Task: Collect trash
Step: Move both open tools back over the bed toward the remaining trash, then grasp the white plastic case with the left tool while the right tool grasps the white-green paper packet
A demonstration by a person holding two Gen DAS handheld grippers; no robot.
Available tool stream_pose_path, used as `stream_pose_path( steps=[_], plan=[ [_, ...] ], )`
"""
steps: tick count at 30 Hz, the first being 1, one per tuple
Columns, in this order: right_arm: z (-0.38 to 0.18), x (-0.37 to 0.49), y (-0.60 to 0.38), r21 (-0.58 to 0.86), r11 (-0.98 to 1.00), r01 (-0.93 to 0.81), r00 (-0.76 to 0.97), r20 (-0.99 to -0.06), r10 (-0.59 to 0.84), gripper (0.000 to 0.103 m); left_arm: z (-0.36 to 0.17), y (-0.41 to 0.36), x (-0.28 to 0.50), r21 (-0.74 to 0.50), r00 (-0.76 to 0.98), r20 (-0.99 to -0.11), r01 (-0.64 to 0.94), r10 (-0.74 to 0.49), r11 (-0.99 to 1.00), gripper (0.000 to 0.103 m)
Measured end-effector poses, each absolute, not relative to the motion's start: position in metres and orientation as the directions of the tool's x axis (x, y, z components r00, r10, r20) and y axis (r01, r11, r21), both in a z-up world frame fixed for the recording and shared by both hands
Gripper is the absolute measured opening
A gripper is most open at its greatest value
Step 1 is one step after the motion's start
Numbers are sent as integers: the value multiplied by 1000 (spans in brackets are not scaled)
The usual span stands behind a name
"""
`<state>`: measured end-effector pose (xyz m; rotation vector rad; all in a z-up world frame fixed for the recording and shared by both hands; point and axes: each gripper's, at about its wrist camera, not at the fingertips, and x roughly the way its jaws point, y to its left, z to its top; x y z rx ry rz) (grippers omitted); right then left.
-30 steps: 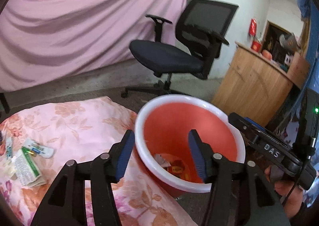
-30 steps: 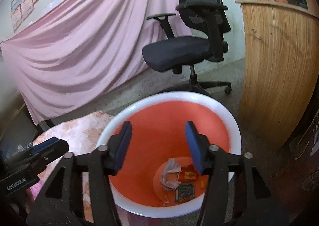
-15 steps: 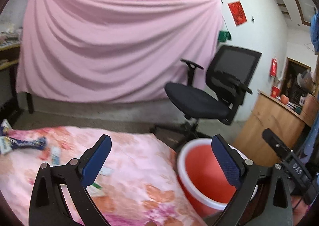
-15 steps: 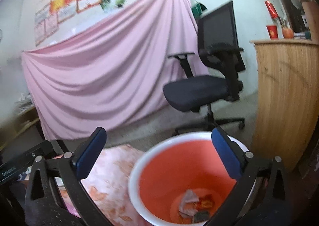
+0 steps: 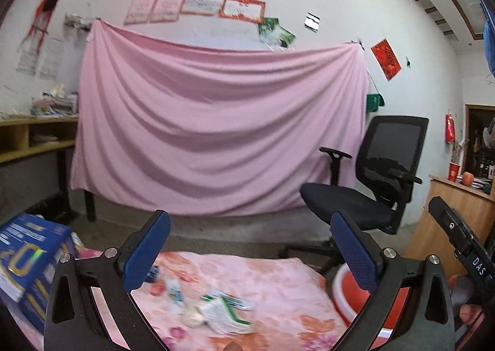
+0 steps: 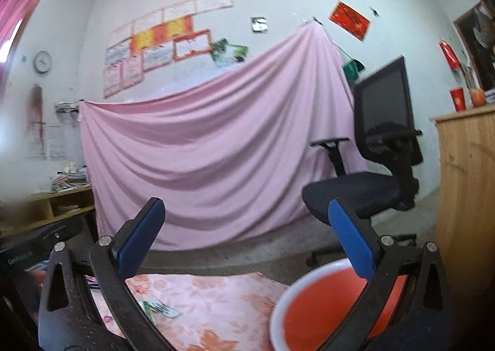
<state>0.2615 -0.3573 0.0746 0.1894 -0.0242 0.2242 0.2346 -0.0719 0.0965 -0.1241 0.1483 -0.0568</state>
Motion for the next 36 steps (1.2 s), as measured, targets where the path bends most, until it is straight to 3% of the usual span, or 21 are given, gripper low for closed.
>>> stream_pose_path(
  steps=[9, 15, 21, 34, 36],
  plan=[
    [78, 253, -304, 103, 940, -324, 944, 96, 315, 103, 89, -23, 209, -88, 995, -92, -43, 35, 995, 102],
    [70, 263, -268, 45, 923, -382, 924, 49, 379, 103, 72, 2, 206, -73, 988, -138, -83, 72, 994, 102],
    [52, 285, -242, 23, 905, -424, 902, -83, 424, 103, 46, 14, 220, -34, 965, -254, -73, 62, 997, 102],
    [-7, 349, -213, 78, 888, -454, 741, -521, 425, 102, 7, 20, 265, -29, 849, -527, -59, 35, 998, 101],
    [-22, 360, -204, 72, 882, -466, 677, -613, 408, 99, 0, 23, 274, -39, 823, -567, -56, 24, 998, 94]
  ],
)
